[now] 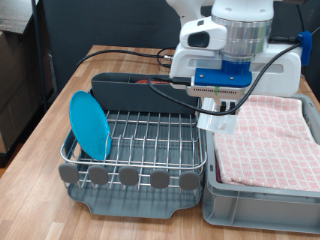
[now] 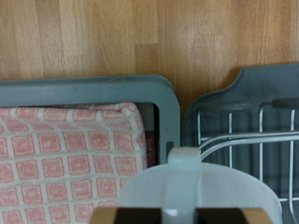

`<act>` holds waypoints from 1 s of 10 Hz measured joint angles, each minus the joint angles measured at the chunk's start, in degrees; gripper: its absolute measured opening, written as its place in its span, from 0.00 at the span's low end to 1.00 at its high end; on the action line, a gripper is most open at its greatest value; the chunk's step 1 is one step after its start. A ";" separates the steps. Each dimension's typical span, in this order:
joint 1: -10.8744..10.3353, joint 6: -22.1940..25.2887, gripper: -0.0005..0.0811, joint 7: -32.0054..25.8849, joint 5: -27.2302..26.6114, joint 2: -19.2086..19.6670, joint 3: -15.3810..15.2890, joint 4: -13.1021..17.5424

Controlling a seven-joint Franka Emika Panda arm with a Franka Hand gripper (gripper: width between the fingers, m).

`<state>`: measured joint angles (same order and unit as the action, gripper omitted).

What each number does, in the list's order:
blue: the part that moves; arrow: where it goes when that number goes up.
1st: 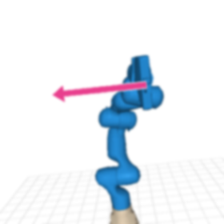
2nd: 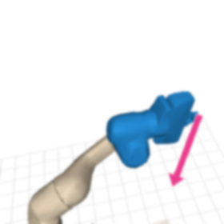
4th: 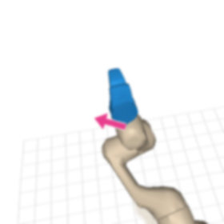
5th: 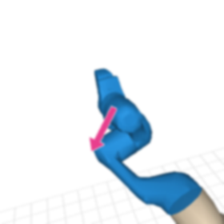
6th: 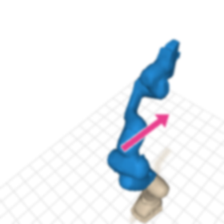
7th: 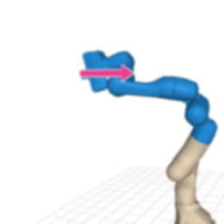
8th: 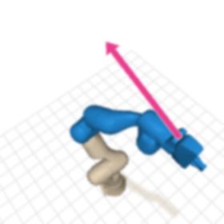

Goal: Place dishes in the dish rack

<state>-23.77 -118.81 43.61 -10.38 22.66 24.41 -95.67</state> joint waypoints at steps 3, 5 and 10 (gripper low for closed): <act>2.74 1.87 0.09 -1.83 -3.08 5.25 -0.66 5.64; 3.21 1.74 0.09 -2.25 -3.17 7.59 -0.87 7.21; 3.21 -0.10 0.09 -2.24 -2.79 10.38 -0.55 8.54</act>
<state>-20.56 -118.91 41.37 -13.17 33.04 23.86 -87.13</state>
